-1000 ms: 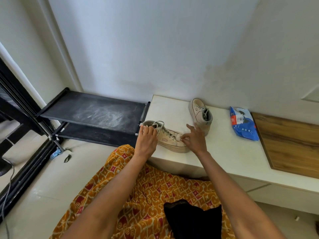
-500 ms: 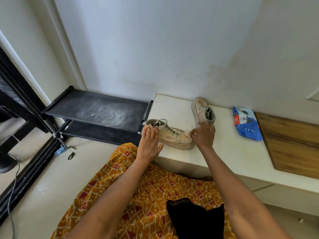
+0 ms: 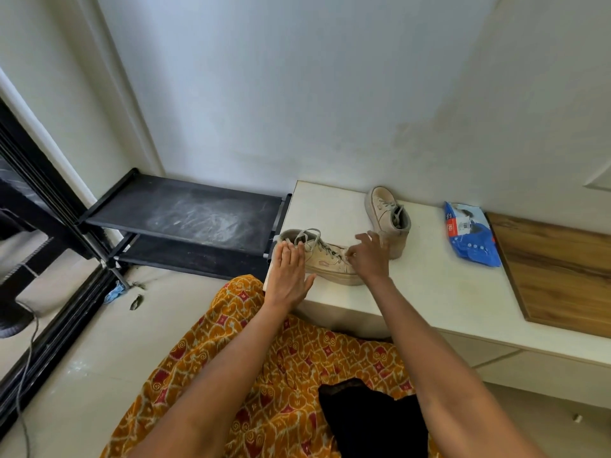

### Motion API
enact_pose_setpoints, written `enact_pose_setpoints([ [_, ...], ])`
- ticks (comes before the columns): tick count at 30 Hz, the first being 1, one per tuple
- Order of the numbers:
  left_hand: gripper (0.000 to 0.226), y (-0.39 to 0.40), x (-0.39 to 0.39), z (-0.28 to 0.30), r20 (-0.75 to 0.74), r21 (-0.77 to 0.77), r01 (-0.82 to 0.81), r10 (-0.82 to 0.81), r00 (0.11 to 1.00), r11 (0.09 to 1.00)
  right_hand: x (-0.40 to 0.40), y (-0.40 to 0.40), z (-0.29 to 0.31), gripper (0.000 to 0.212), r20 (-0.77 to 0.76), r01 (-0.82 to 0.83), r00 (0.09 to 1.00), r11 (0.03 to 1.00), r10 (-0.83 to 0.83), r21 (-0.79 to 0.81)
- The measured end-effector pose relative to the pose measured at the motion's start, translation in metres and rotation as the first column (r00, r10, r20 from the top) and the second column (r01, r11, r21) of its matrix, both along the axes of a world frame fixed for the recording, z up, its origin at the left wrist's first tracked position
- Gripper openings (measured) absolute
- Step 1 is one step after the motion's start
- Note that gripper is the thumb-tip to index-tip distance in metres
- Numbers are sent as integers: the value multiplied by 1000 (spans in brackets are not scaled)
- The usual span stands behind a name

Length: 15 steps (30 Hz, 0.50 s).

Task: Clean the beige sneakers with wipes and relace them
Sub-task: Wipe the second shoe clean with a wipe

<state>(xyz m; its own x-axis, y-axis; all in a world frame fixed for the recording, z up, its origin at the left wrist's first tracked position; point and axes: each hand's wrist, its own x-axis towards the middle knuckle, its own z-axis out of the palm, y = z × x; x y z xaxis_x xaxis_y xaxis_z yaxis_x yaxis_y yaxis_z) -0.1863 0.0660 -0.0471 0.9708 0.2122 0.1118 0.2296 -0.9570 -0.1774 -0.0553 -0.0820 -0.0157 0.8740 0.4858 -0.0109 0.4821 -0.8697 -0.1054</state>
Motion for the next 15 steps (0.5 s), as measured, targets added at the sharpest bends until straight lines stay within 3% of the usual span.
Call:
enact_pose_setpoints([
  [2, 78, 0, 0, 0, 4, 10, 1, -1, 1000, 1000, 3, -8, 3, 15, -46, -15, 999, 1000, 15, 5],
  [6, 78, 0, 1, -1, 22, 20, -1, 0, 1000, 1000, 19, -20, 14, 19, 94, -30, 994, 967, 55, -252],
  [8, 77, 0, 2, -2, 26, 7, -1, 1, 1000, 1000, 13, -12, 8, 19, 89, -19, 995, 977, 39, -211],
  [12, 78, -3, 4, -5, 51, 19, -4, 3, 999, 1000, 6, -15, 1, 18, -117, -22, 993, 999, 26, 38],
  [15, 79, -3, 4, -4, 42, 14, -10, 10, 999, 1000, 8, -32, 10, 19, 20, -61, 998, 998, 61, -11],
])
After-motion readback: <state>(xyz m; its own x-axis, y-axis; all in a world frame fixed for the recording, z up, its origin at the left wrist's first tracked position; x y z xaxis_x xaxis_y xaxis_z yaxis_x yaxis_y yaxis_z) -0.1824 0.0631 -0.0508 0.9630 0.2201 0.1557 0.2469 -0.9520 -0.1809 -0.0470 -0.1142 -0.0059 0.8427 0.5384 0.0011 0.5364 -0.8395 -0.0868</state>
